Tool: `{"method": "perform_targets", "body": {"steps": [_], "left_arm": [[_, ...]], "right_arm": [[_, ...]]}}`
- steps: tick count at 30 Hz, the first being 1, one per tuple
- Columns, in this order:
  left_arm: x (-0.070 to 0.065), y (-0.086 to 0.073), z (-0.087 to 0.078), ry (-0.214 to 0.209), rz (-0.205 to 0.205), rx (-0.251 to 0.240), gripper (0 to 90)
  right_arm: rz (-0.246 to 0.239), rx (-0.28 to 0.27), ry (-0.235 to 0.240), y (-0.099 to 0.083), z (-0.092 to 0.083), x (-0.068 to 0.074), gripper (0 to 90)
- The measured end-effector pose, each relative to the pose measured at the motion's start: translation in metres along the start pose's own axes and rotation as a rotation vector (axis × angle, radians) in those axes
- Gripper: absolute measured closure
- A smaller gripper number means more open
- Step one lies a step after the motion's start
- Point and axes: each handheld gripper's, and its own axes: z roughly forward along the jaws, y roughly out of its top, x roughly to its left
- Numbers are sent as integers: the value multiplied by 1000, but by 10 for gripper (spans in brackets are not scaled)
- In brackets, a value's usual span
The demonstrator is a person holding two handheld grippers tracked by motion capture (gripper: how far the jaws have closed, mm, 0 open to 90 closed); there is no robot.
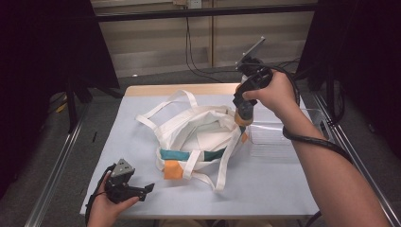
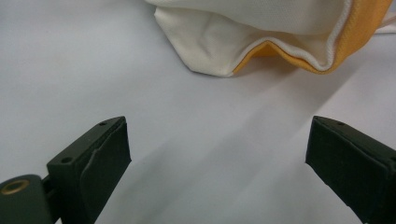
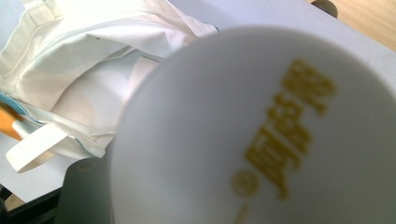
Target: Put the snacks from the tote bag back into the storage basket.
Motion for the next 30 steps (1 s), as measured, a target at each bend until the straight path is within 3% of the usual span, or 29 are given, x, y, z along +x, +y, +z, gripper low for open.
{"method": "perform_targets", "body": {"steps": [30], "left_arm": [[-1,0,1,-1,7,5,62]], "right_arm": [[58,19,-17,-20,2,-26,303]]}}
